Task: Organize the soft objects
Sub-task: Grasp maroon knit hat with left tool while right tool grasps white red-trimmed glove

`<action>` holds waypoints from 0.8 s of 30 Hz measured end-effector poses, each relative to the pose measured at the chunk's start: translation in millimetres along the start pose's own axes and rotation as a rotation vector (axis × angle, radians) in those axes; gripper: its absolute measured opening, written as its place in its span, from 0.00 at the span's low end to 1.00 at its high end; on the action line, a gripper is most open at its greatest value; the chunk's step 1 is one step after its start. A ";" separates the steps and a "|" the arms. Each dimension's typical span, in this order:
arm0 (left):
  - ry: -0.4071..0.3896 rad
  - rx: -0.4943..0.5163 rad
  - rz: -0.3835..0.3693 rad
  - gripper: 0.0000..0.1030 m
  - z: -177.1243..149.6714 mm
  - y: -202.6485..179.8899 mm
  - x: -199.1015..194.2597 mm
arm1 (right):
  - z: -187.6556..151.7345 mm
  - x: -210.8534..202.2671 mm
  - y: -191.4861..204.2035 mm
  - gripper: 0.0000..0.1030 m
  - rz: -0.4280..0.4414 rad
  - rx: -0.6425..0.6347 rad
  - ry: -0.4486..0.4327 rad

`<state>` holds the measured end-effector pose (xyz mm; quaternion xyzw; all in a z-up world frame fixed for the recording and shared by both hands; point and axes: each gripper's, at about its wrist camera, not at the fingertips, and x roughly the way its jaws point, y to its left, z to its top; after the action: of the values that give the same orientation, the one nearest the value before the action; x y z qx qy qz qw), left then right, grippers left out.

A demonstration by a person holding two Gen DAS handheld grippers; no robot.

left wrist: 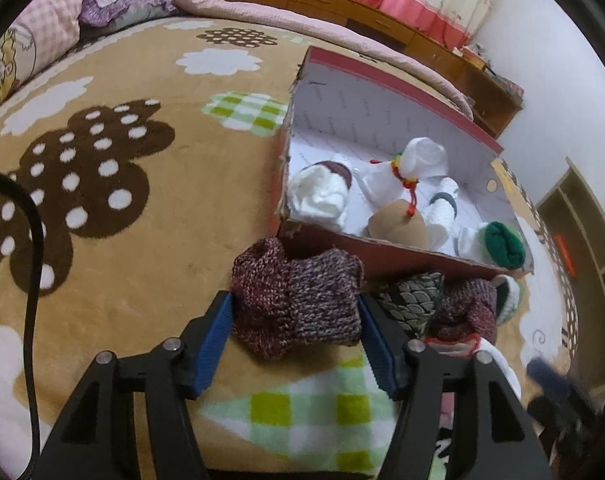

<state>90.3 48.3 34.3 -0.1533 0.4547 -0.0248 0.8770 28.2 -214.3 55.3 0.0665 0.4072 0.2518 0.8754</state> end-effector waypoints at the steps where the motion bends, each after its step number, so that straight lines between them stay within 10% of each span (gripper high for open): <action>1: -0.001 -0.004 -0.003 0.63 0.0 0.7 0.4 | -1.5 2.8 3.5 0.58 -0.008 -0.021 0.005; 14: -0.019 -0.001 -0.007 0.65 -3.7 5.0 10.5 | -13.5 38.1 -5.5 0.58 -0.034 0.036 0.100; 24: -0.025 0.017 0.017 0.56 -6.9 2.4 10.0 | -18.3 39.6 -13.2 0.38 -0.022 0.083 0.097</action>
<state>90.4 47.0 21.9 -0.1422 0.4448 -0.0192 0.8841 41.1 -207.8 12.1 0.0859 0.4598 0.2279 0.8540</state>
